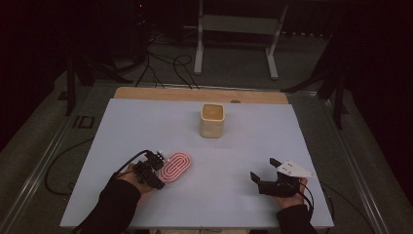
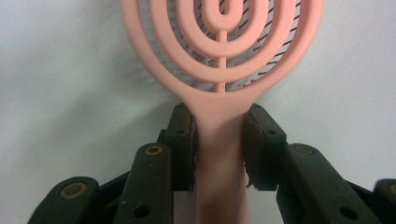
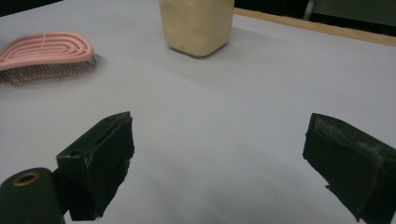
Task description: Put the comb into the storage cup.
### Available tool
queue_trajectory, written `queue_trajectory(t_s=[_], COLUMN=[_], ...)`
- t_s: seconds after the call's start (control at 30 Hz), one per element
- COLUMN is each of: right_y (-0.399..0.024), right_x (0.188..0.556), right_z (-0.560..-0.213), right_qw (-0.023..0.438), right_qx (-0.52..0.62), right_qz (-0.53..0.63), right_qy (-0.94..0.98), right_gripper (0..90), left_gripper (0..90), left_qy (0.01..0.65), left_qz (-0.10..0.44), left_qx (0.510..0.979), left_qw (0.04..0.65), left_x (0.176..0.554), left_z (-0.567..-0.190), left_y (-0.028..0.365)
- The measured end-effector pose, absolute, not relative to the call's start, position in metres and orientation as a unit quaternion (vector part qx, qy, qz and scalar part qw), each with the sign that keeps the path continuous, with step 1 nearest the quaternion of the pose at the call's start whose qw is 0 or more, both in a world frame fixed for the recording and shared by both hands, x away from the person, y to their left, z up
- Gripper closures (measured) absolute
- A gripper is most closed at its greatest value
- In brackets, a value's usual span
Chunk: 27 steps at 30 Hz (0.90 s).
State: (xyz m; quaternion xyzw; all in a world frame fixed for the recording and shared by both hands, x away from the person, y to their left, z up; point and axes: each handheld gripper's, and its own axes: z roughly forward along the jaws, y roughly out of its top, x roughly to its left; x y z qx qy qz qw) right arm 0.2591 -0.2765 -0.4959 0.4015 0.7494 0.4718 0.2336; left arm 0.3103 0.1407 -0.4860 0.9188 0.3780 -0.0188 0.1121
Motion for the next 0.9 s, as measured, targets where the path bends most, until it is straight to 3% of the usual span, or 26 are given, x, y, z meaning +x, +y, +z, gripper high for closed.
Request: queue_trajectory(t_s=[0.43,0.9], right_y=[-0.277,-0.2769], right_x=[0.2591,0.2593], right_z=[-0.4958,-0.4962], right_qw=[0.234,0.234], right_qx=[0.401,0.4], right_qz=[0.47,0.472], right_qy=[0.75,0.75], right_gripper=[8.6,8.6], left_gripper=[70.1,70.8], left_qy=[0.371,0.392], left_qz=[0.0,0.043], left_qx=[0.923,0.905], left_qw=[0.107,0.157], left_x=[0.3069,0.3084], left_z=[-0.4854,-0.4778], left_y=[0.138,0.142])
